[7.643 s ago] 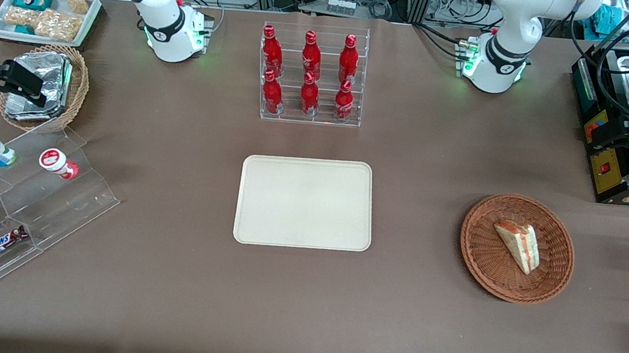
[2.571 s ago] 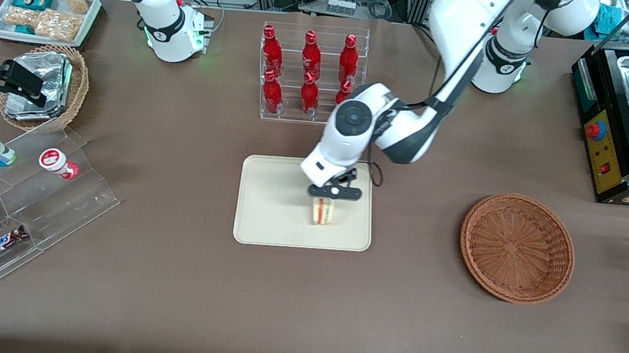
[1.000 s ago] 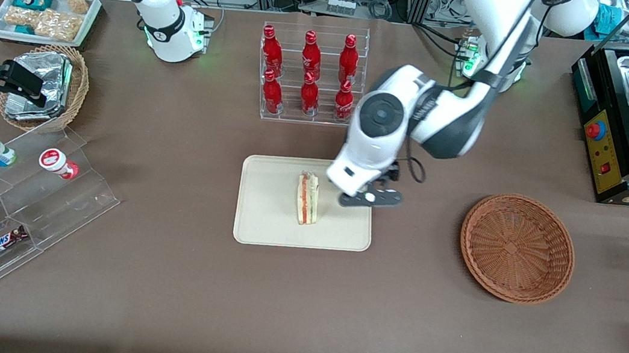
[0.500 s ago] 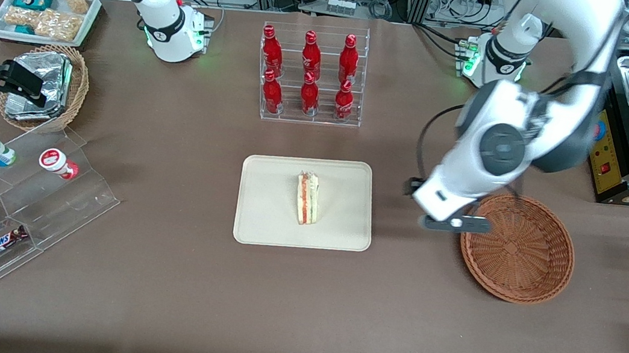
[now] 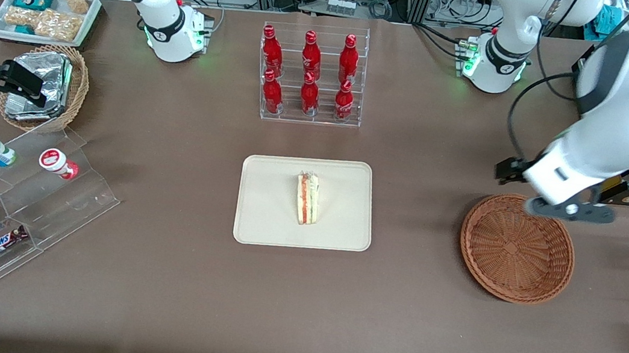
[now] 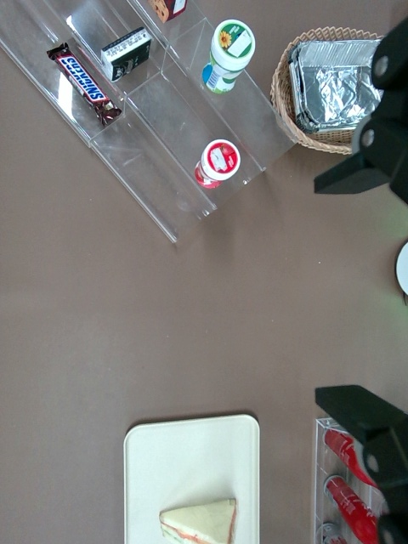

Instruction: Place sandwich from basket to tray

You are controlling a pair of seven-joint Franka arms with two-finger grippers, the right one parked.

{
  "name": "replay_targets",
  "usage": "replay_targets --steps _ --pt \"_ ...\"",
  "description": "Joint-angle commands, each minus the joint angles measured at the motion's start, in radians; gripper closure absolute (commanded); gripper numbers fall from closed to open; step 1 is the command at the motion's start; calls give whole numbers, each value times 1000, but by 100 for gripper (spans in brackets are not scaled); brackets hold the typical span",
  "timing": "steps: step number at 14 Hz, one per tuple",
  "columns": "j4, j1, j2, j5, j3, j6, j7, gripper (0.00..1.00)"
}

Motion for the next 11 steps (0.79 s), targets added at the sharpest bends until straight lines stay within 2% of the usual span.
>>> replay_targets --steps 1,5,11 --pt "55 209 -35 15 -170 -62 67 0" --pt "145 344 -33 -8 -219 -78 107 0" --pt "161 361 -36 -5 -199 -72 162 0"
